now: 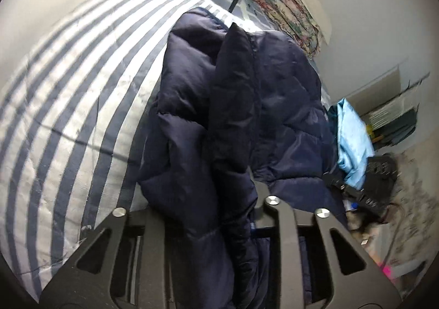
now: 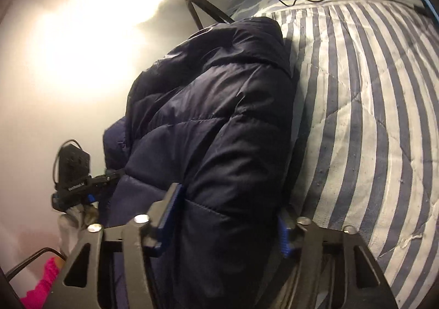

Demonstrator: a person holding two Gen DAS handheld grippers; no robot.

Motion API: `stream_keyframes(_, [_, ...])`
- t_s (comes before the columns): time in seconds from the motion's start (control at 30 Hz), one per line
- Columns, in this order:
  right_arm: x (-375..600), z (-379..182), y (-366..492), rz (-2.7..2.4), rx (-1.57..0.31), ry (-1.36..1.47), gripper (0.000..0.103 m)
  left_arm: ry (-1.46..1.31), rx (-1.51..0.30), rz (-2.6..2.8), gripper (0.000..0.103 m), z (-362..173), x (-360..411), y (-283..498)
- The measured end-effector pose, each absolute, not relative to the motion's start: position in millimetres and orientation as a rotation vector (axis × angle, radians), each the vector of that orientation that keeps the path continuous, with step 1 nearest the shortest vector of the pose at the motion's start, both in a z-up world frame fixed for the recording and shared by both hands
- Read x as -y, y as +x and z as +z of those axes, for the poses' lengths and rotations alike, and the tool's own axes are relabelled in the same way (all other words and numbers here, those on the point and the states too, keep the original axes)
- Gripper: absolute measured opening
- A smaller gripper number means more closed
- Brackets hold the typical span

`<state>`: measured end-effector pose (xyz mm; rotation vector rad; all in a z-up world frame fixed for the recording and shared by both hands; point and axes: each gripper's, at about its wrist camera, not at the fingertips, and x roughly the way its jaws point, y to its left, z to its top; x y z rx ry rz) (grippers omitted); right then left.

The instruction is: Fold large clothes

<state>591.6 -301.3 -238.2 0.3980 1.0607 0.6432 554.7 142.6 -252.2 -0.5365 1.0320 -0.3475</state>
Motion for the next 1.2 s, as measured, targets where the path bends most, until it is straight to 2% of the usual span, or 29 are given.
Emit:
stream_keyframes(0.07, [297, -229, 586, 0.632, -1.047, 0.370, 0.032, -0.481, -1.008, -0.334, 0.019, -241, -135, 546])
stream_keyframes(0.17, [284, -209, 575, 0.597, -1.027, 0.258, 0.023, -0.446, -0.982, -0.336, 0.017, -226, -128, 532])
stream_keyframes(0.27, [273, -188, 557, 0.570, -1.011, 0.160, 0.020, -0.426, -0.968, -0.344, 0.016, -211, -122, 516])
stream_keyframes(0.67, [300, -95, 451, 0.517, -0.884, -0.012, 0.017, -0.307, -0.861, -0.446, 0.016, -132, -72, 419])
stream_keyframes(0.9, [343, -40, 387, 0.454, -0.794, -0.050, 0.017, -0.216, -0.765, -0.535, 0.016, -80, -15, 369])
stream_keyframes(1.2, [423, 9, 320, 0.339, -0.712, -0.055, 0.017, -0.150, -0.695, -0.657, 0.016, -45, 77, 338])
